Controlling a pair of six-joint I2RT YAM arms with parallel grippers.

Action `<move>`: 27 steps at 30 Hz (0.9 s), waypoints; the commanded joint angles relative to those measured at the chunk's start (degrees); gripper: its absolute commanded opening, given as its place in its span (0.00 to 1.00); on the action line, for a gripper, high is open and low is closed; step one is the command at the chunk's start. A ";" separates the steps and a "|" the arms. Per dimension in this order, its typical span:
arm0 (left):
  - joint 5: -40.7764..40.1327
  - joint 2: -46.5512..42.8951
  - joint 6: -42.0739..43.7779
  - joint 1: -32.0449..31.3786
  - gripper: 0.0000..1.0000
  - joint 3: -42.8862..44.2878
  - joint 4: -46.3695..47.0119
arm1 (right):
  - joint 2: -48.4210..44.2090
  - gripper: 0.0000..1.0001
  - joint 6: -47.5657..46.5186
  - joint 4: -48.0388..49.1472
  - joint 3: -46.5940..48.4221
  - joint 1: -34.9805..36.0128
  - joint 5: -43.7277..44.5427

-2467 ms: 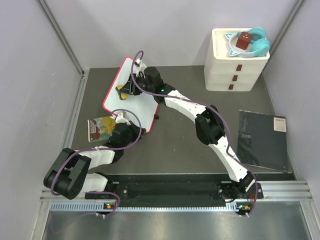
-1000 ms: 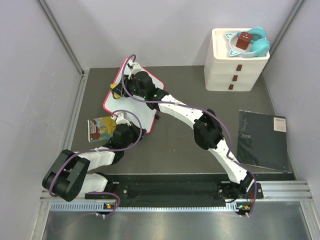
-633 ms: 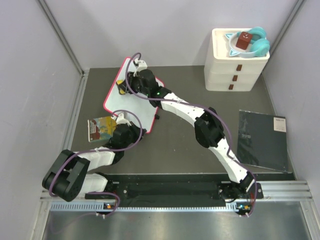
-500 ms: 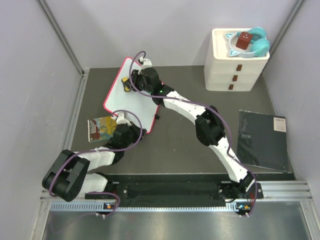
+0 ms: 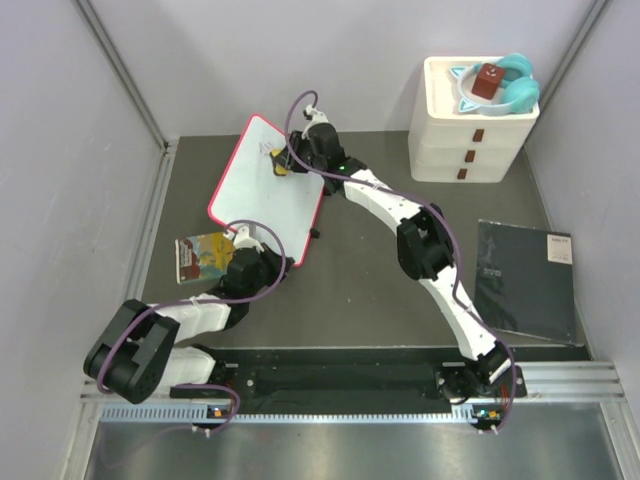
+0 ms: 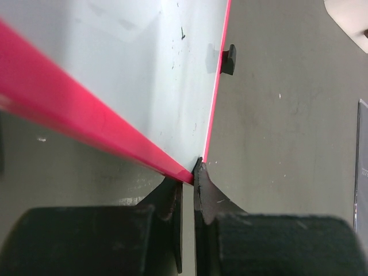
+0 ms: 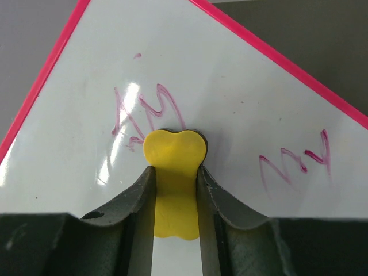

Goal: Erase the whiteboard

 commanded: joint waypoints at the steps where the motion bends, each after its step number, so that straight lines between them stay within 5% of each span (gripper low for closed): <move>1: 8.57 0.27 11.52 -3.45 0.00 -1.16 -9.65 | 1.69 0.00 -1.56 -7.00 -3.00 0.72 -6.53; 16: 8.13 -0.08 11.52 -3.80 0.00 -1.24 -9.73 | -8.86 0.00 -6.31 -8.66 -17.69 13.19 -8.57; 27: 7.95 -0.26 11.52 -3.98 0.00 -1.42 -9.65 | -10.44 0.00 -3.77 -7.89 -23.66 11.89 -3.56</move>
